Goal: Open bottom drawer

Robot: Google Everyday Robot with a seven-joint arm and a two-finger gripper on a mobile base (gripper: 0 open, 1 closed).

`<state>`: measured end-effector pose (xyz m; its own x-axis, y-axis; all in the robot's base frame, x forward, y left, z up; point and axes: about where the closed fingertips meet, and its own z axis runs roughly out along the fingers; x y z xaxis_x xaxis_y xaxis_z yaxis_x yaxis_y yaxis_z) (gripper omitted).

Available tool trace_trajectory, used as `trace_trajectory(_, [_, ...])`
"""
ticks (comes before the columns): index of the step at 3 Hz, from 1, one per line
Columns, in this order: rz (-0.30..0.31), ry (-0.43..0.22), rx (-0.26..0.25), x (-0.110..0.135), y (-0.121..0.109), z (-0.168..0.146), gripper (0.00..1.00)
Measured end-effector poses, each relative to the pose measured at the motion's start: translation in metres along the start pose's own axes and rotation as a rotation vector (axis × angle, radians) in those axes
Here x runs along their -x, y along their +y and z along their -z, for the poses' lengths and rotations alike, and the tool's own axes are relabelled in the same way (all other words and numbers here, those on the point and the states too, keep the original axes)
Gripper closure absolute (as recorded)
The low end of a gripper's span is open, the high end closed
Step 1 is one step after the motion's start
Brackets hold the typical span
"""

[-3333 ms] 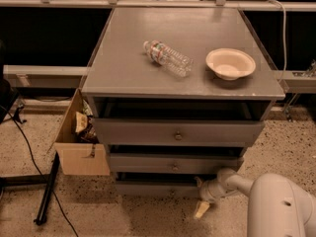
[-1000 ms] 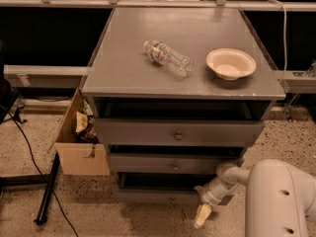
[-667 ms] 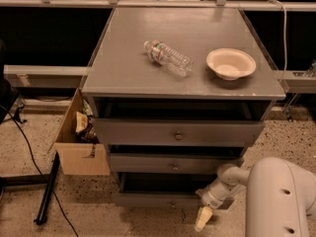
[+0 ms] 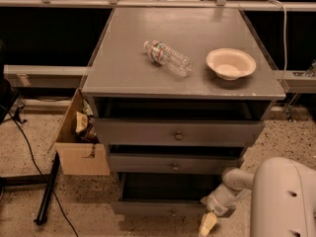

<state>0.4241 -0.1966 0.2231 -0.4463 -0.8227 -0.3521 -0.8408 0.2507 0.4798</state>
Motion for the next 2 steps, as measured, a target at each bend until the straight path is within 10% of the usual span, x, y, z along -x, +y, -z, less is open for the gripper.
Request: trace_trajectory(2, [-0.054, 0.01, 0.025, -0.0119, 0.0143, 0.0027, 0.0])
